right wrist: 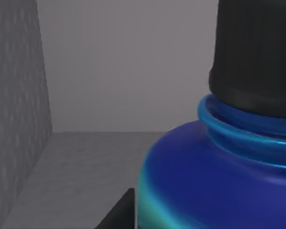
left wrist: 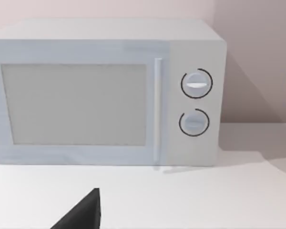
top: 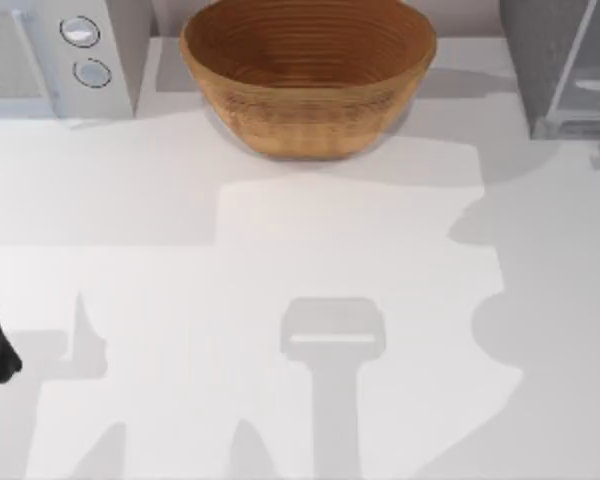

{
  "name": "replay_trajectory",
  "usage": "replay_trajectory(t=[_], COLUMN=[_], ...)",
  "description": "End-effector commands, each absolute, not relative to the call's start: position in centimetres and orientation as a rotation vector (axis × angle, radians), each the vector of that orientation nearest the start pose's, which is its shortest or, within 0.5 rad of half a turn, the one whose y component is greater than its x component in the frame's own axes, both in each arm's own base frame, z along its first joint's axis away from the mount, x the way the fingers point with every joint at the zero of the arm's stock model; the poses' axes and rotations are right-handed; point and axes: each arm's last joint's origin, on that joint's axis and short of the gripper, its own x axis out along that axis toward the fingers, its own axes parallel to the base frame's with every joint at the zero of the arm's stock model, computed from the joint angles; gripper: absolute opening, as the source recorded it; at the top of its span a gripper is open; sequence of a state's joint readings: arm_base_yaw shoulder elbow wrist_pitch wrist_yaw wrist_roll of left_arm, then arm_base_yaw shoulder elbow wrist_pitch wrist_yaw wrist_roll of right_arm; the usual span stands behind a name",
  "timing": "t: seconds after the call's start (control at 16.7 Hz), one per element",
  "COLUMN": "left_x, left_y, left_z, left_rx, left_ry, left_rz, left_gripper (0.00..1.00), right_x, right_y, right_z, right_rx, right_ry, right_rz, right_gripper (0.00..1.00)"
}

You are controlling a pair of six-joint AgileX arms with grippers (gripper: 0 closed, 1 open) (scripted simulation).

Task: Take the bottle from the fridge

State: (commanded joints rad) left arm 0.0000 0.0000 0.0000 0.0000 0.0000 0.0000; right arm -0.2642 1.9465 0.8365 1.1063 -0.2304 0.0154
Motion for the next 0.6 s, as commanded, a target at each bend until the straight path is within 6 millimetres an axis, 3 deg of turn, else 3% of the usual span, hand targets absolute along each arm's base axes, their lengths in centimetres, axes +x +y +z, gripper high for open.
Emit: replay_trajectory(t=[0.36,0.6], left_x=[10.6,10.6], left_y=[-0.1,-0.1], left_z=[16.0,16.0], left_rx=[0.000,0.000], left_ry=[0.000,0.000], left_rz=[0.000,0.000], left_gripper=[1.00,1.00], right_x=[37.1,35.1], right_y=[-8.8,-7.6], right_z=[15.2,17.6], right_rx=[0.004,0.002], right_ry=[0.010,0.023], right_rz=[-0.007,-0.008], right_gripper=[0.00,0.00])
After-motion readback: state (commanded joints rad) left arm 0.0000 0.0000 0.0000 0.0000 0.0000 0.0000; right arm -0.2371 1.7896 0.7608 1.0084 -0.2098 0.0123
